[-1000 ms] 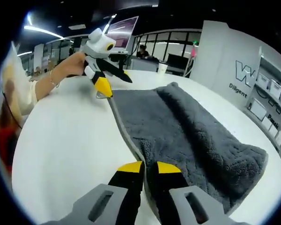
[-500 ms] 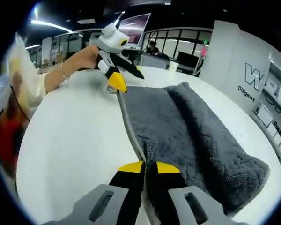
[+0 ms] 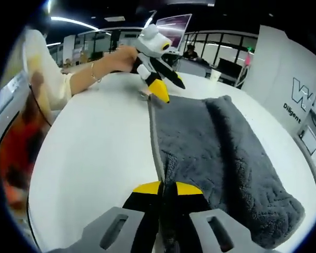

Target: Open the folded towel by lifting each exposed corner and separating the folded layers until the towel lies flat within the target outline without major curled edges

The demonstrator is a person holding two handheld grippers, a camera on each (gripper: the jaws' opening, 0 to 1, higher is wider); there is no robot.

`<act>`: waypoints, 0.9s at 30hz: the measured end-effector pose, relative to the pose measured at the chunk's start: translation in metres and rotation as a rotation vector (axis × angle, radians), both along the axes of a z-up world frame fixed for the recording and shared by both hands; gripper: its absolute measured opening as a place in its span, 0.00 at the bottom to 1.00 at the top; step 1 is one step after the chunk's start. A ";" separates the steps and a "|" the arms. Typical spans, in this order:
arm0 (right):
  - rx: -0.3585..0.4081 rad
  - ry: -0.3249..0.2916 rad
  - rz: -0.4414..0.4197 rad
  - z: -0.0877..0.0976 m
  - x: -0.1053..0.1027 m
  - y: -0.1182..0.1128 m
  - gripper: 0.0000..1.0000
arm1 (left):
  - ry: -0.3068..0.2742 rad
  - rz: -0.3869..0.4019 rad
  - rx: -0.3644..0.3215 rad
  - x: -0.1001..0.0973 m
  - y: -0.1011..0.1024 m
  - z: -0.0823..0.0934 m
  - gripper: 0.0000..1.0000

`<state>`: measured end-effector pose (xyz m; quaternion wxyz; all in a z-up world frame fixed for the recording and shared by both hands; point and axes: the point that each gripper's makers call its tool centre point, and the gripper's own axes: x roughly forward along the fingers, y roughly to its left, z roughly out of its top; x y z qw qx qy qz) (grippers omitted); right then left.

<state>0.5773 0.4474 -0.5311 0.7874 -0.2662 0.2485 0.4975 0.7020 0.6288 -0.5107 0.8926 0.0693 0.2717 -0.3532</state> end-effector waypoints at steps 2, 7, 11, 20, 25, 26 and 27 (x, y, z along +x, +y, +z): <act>-0.004 -0.001 0.020 0.000 -0.004 0.000 0.02 | 0.001 0.001 0.000 0.000 0.000 0.000 0.92; -0.011 0.005 0.056 0.001 -0.011 0.001 0.02 | 0.005 0.005 0.003 0.001 0.001 0.000 0.92; 0.005 0.033 0.069 0.001 -0.016 0.001 0.02 | 0.007 0.005 0.003 0.001 0.002 0.000 0.92; 0.000 0.041 0.105 0.001 -0.024 0.003 0.02 | 0.009 0.005 0.004 0.000 0.001 -0.001 0.91; 0.000 0.043 0.119 0.001 -0.026 0.004 0.02 | 0.013 0.005 0.005 0.000 0.001 -0.002 0.91; 0.002 0.044 0.119 0.001 -0.026 0.004 0.02 | 0.014 0.005 0.006 0.000 0.001 -0.003 0.91; 0.003 0.045 0.118 0.001 -0.026 0.004 0.03 | 0.015 0.005 0.006 0.000 0.001 -0.003 0.91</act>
